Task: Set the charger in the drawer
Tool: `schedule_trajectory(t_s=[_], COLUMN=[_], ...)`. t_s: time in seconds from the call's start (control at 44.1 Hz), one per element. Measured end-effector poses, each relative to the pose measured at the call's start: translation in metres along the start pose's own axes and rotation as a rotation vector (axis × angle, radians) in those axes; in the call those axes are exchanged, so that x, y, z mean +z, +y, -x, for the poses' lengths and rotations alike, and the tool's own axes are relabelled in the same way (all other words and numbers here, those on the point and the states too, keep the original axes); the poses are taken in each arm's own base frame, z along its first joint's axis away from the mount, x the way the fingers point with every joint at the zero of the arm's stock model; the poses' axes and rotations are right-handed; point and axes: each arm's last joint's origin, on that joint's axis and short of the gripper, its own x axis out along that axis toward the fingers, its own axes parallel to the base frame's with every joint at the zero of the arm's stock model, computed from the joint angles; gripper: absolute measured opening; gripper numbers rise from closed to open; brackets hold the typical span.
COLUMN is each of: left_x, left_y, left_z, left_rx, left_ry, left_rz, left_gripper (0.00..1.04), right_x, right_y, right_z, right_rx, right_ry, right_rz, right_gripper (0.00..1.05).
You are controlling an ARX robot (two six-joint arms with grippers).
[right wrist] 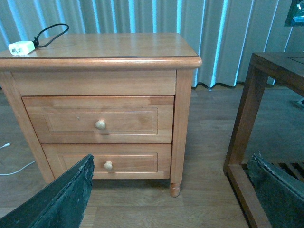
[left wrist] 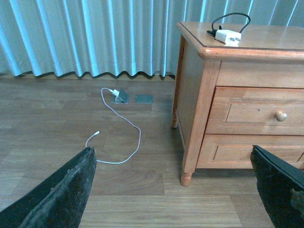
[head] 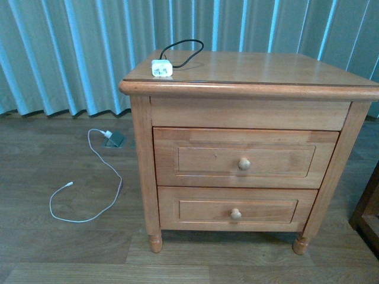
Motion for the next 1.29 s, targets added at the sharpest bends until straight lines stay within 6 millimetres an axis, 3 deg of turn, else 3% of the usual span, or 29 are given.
schedule_trajectory(t_s=[0.839,0.953,1.066,1.293], left_x=[0.0,0.0,0.0,0.0], left_y=[0.0,0.0,0.0,0.0], left_z=[0.0,0.0,0.0,0.0], left_rx=[0.0,0.0,0.0,0.0], left_ry=[0.0,0.0,0.0,0.0], left_rz=[0.0,0.0,0.0,0.0], left_gripper=[0.99,0.99,0.99,0.99], right_x=[0.0,-0.004,-0.005,0.014], right_y=[0.0,0.002,0.008,0.028], right_z=[0.0,-0.002,-0.013,-0.06], right_rx=[0.0,0.169,0.227,0.217], right_ry=[0.0,0.11,0.221,0.259], right_rz=[0.0,-0.021,-0.041,-0.012], right_gripper=[0.96,0.96,0.96,0.96])
